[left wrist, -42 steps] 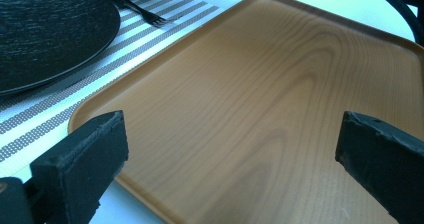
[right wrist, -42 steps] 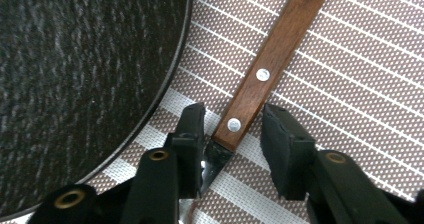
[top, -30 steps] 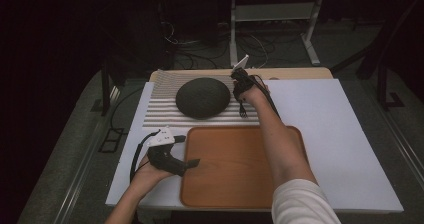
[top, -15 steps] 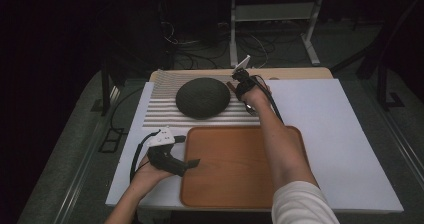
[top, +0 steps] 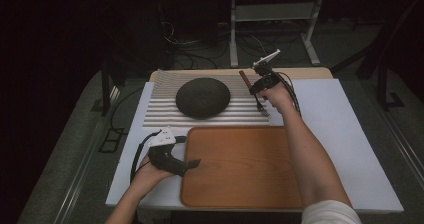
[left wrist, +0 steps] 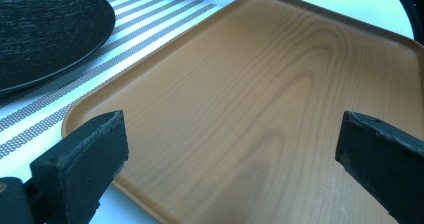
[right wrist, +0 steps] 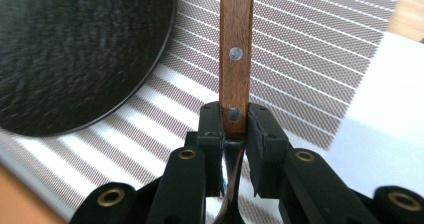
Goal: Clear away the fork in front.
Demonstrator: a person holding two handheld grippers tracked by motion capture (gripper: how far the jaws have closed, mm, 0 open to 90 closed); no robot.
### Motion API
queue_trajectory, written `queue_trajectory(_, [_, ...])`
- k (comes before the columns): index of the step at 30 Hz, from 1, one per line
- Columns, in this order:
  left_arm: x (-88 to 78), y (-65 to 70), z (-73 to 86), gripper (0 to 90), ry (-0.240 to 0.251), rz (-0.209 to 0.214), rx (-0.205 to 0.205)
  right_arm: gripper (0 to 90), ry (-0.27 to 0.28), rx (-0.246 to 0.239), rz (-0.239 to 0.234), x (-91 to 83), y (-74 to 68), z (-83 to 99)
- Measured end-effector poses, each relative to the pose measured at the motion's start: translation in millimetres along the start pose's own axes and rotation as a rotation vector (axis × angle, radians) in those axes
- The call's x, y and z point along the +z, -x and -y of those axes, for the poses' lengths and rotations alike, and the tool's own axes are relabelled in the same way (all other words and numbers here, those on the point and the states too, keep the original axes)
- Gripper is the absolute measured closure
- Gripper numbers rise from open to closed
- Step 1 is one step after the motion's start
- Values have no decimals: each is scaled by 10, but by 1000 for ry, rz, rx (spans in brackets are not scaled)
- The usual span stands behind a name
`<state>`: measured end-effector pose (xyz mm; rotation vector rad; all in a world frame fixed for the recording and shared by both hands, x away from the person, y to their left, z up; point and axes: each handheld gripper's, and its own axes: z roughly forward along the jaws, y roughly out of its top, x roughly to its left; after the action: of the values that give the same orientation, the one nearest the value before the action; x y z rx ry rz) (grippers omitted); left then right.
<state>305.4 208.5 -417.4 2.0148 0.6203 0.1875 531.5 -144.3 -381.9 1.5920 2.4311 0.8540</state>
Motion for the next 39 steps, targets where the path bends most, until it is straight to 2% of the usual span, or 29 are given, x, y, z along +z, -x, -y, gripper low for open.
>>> queue_trajectory(2, [1, 0, 0, 0, -1, 0, 0, 768, 13, -5, -12, -50, 9, 36])
queue_trajectory(3, [5, -1, 1, 0, -1, 0, 1, 768, 31, -22, -18, -146, 9, 114])
queue_trajectory(4, [5, -1, 1, 0, -1, 0, 1, 768, 31, -22, -18, -146, 9, 114])
queue_trajectory(5, [7, -3, 1, 0, -1, -1, 0, 768, 54, -39, -31, -237, 4, 201])
queue_trajectory(6, [7, -3, 1, 0, -1, -1, 0, 768, 54, -39, -31, -237, 4, 201])
queue_trajectory(9, [14, -10, -3, 0, 3, 1, 0, 767, 95, -71, -52, -396, -9, 390])
queue_trajectory(12, [23, -13, -4, 0, 0, 2, 1, 768, 109, -83, -66, -461, -18, 494])
queue_trajectory(13, [33, -10, -4, 0, -2, 3, 0, 767, 125, -94, -84, -514, -27, 597])
queue_trajectory(14, [33, -10, -4, 0, -2, 3, 0, 767, 125, -94, -84, -514, -27, 597])
queue_trajectory(15, [42, -7, -6, 0, -3, 3, -1, 768, 138, -106, -98, -565, -42, 691])
queue_trajectory(16, [42, -7, -6, 0, -3, 3, -1, 768, 138, -106, -98, -565, -42, 691])
queue_trajectory(17, [50, -8, -7, 0, -6, 3, -1, 767, 155, -115, -116, -613, -61, 780])
queue_trajectory(22, [57, -11, -7, 0, -6, -5, 1, 767, 189, -143, -146, -695, -116, 949])
queue_trajectory(23, [59, -14, -6, 0, -6, -10, -2, 767, 212, -153, -162, -739, -145, 1026])
queue_trajectory(30, [69, -15, -7, 0, -7, -24, -4, 767, 263, -214, -203, -858, -271, 1239])
queue_trajectory(34, [86, -5, -11, 0, -4, -28, -8, 767, 287, -242, -224, -893, -326, 1364])
queue_trajectory(38, [105, 13, -14, 0, -14, -31, -5, 767, 288, -266, -229, -918, -360, 1445])
queue_trajectory(39, [102, 19, -15, 0, -19, -30, -2, 767, 305, -271, -246, -937, -381, 1520])
